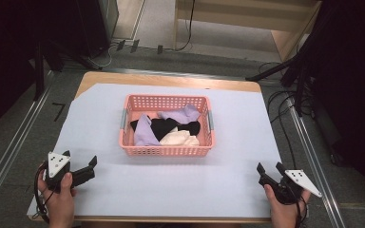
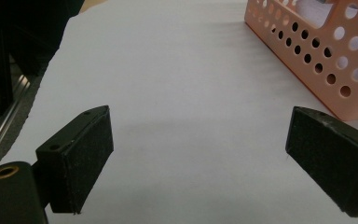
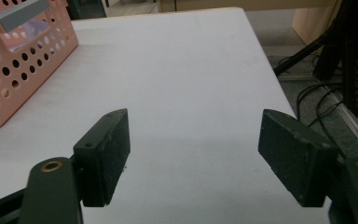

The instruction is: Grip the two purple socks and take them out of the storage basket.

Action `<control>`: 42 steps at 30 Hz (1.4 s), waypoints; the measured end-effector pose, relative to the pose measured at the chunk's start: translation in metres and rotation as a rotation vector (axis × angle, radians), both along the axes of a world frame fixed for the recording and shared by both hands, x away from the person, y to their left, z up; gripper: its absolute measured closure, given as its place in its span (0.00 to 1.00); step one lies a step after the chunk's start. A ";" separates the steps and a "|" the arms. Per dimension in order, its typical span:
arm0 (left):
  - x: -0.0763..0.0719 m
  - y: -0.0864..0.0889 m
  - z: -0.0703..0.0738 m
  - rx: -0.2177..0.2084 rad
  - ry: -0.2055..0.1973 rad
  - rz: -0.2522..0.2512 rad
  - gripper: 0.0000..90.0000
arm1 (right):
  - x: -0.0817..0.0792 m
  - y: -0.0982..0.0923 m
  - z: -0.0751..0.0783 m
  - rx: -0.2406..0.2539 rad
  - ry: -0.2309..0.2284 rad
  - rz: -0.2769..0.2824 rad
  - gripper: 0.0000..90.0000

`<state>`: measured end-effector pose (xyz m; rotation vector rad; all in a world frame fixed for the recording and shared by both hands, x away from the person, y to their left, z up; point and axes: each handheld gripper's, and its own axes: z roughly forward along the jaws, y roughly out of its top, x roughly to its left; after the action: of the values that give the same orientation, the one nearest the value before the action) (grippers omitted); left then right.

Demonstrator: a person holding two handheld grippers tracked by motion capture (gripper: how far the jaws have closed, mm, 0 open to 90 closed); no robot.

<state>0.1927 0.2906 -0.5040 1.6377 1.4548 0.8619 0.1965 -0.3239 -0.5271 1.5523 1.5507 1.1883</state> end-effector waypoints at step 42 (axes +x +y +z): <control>0.001 0.001 0.000 -0.017 0.012 0.012 0.09 | 0.095 0.206 0.079 -0.024 0.020 0.319 0.56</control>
<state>0.1937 0.2917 -0.5041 1.6262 1.4772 0.8457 0.2917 -0.1182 -0.4482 1.3375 1.8689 1.3213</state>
